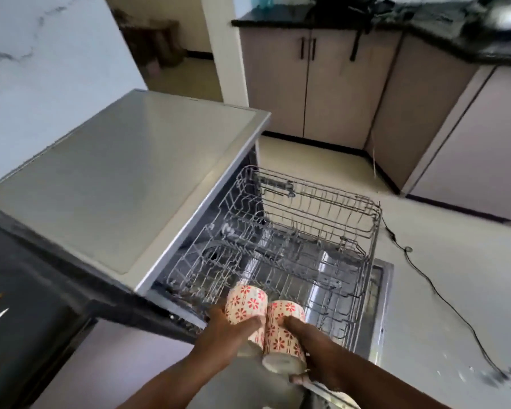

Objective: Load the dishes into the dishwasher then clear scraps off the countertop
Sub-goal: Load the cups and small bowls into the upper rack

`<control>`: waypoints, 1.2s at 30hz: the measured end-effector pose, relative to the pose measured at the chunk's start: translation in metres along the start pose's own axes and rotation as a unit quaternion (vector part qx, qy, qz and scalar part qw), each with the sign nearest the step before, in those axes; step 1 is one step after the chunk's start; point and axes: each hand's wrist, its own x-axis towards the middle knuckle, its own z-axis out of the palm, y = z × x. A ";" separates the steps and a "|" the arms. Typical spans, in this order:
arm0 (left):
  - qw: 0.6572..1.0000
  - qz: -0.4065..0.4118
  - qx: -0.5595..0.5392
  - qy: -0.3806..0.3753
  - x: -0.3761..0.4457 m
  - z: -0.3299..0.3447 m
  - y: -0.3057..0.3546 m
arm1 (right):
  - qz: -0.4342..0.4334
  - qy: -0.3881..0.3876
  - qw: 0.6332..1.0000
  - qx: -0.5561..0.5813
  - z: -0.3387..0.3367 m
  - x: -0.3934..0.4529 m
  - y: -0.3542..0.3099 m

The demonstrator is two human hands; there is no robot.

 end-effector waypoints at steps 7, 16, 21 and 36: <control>0.979 -0.142 0.073 -0.129 0.063 0.034 0.019 | 0.127 -0.001 0.992 0.013 -0.047 0.035 -0.003; 0.958 -0.161 0.145 -0.187 0.104 0.054 0.042 | 0.153 0.003 0.988 0.033 -0.073 0.057 -0.017; 0.946 -0.142 0.217 -0.192 0.125 0.067 0.039 | 0.157 0.044 0.986 0.042 -0.081 0.071 -0.013; 0.908 -0.099 0.367 -0.174 0.175 0.086 0.023 | 0.229 0.118 0.964 0.064 -0.085 0.114 0.007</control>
